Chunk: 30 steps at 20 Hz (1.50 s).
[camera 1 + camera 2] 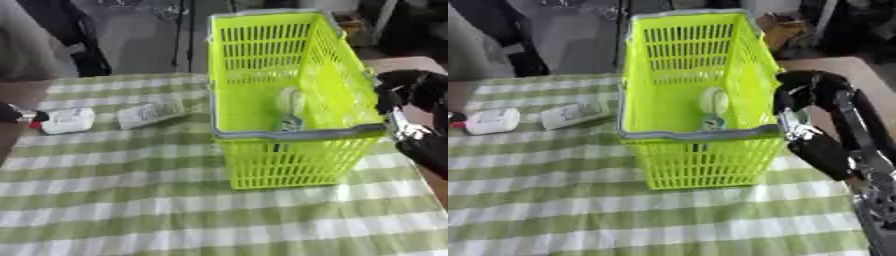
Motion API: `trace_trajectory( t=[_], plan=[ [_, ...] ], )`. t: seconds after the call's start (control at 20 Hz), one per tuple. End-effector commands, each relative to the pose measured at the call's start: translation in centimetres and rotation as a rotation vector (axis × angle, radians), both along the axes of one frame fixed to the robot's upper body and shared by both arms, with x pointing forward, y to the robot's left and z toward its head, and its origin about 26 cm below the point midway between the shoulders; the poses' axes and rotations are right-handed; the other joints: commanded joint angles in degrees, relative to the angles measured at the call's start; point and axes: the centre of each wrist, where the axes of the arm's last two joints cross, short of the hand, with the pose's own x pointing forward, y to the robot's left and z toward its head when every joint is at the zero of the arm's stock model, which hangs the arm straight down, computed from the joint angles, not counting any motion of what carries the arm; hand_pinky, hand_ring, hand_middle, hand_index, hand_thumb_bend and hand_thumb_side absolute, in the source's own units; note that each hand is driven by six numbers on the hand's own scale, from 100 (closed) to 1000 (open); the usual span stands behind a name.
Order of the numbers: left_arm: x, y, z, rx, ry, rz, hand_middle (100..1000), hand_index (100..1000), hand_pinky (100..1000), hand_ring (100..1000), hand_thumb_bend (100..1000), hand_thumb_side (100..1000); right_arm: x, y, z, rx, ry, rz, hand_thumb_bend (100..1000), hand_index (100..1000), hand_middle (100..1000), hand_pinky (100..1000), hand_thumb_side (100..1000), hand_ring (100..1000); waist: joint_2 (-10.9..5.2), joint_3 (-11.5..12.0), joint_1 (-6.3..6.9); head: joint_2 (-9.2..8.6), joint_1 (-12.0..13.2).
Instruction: Pick up objects on the table and place them in the box.
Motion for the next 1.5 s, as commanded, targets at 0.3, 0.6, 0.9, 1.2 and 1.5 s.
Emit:
trace_trajectory(
  t=[0.3, 0.6, 0.9, 1.2, 1.5],
  plan=[
    [0.9, -0.4, -0.1, 0.157, -0.067, -0.032, 809, 901, 858, 866, 921, 378, -0.4, -0.1, 1.4, -0.016, -0.047, 0.009, 205, 780, 611, 558, 556, 549, 0.54, -1.46, 0.62, -2.07, 0.54],
    [0.7, 0.6, 0.9, 0.223, -0.058, -0.073, 825, 899, 872, 875, 872, 342, -0.4, -0.2, 1.5, -0.016, -0.047, 0.007, 203, 780, 611, 558, 554, 549, 1.31, -2.42, 0.99, -2.79, 0.69],
    [0.7, 0.9, 1.2, 0.269, -0.035, -0.063, 807, 896, 868, 866, 801, 369, -0.4, -0.3, 1.4, -0.012, -0.046, 0.003, 202, 780, 610, 558, 554, 549, 1.61, -2.64, 1.21, -2.90, 0.41],
    [0.7, 1.0, 1.2, 0.341, -0.011, -0.045, 800, 895, 869, 865, 795, 398, -0.4, -0.4, 1.3, -0.009, -0.043, -0.004, 199, 780, 611, 558, 554, 549, 1.17, -2.31, 1.11, -3.13, 0.14],
    [0.6, 1.1, 0.7, 0.397, 0.029, -0.045, 799, 899, 874, 869, 783, 428, -0.6, 0.0, 3.3, -0.075, -0.115, 0.024, 195, 779, 633, 576, 576, 575, -0.25, -1.64, 0.03, -2.23, 0.25]
  ],
)
